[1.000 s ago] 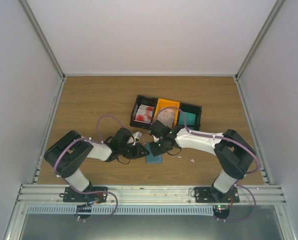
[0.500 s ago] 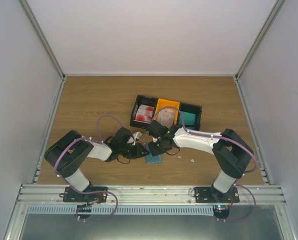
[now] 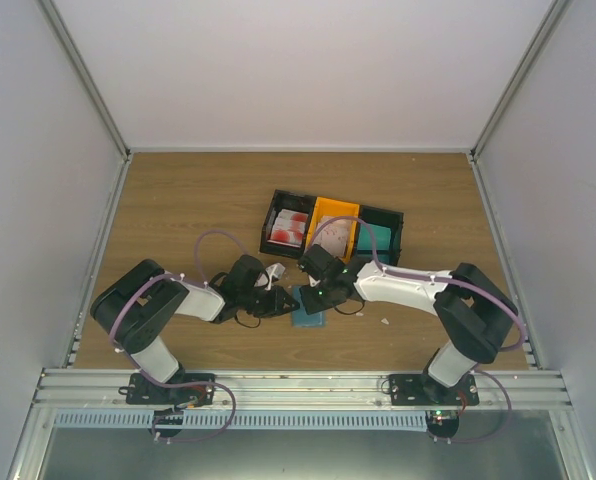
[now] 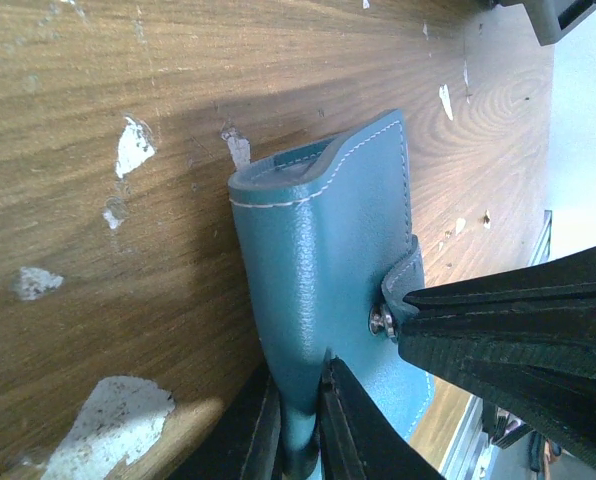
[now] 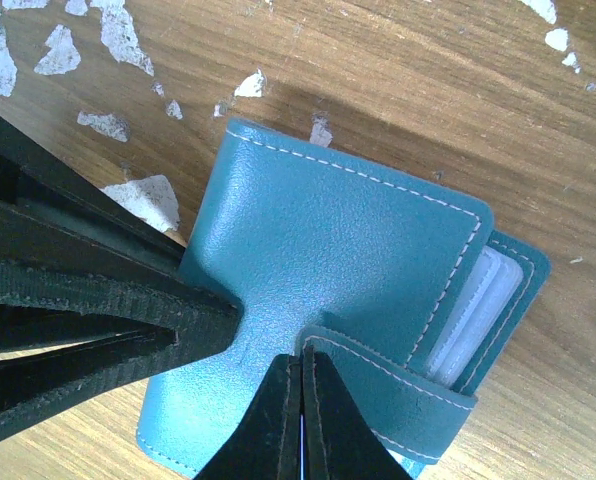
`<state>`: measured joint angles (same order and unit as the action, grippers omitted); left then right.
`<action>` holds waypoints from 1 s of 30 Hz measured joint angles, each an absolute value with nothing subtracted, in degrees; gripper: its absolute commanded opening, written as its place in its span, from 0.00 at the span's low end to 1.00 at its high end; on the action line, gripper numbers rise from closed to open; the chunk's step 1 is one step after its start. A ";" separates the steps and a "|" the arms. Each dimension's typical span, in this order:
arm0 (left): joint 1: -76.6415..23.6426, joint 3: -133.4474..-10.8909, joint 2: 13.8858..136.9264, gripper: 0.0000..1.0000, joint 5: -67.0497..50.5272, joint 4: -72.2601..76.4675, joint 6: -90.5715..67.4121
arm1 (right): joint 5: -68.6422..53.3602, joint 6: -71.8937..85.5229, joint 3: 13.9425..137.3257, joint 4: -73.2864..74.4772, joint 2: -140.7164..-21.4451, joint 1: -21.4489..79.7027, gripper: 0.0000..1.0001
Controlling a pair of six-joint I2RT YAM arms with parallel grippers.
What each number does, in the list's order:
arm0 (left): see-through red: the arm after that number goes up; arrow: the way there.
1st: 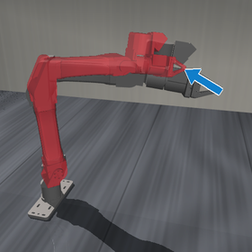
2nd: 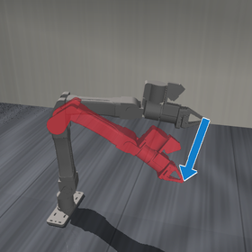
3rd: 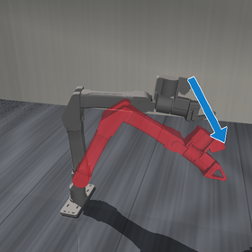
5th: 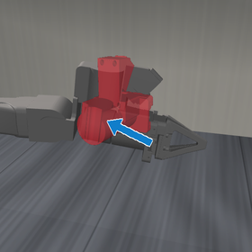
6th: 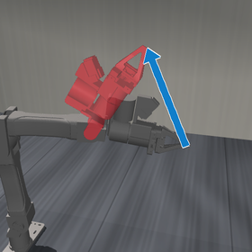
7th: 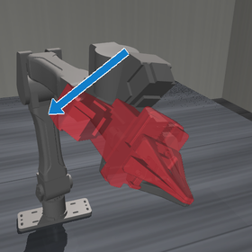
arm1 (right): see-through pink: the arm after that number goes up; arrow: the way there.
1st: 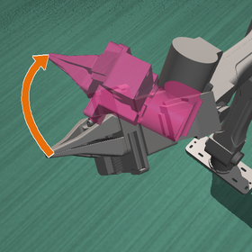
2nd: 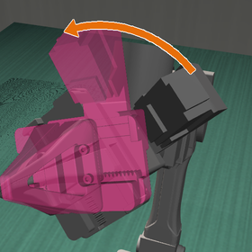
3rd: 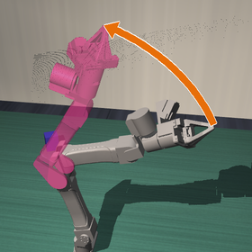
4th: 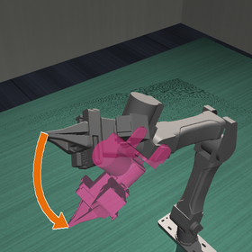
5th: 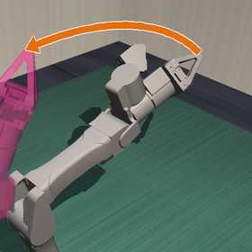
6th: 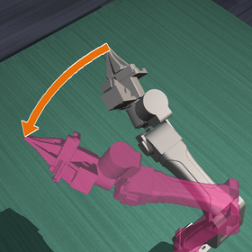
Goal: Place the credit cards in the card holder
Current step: Close the card holder at the center of the board.
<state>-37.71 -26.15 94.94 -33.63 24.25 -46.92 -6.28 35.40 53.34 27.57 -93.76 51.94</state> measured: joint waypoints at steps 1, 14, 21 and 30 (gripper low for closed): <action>-37.71 -26.15 94.94 0.15 -33.63 24.25 -46.92 | -6.28 35.40 53.30 27.49 -93.73 51.94 0.01; -37.71 -26.33 95.11 0.15 -33.80 24.21 -46.89 | -6.33 34.76 54.87 29.54 -95.48 51.94 0.00; -37.71 -26.39 95.26 0.15 -33.87 24.21 -46.92 | -5.04 35.18 54.52 29.58 -95.77 52.84 0.00; -37.71 -26.46 95.31 0.15 -33.89 24.18 -46.92 | -3.51 36.40 55.05 30.02 -96.33 53.89 0.01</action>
<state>-37.71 -26.46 95.31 -33.89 24.18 -46.92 -3.51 36.40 55.05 30.02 -96.33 53.89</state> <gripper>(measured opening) 0.152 0.009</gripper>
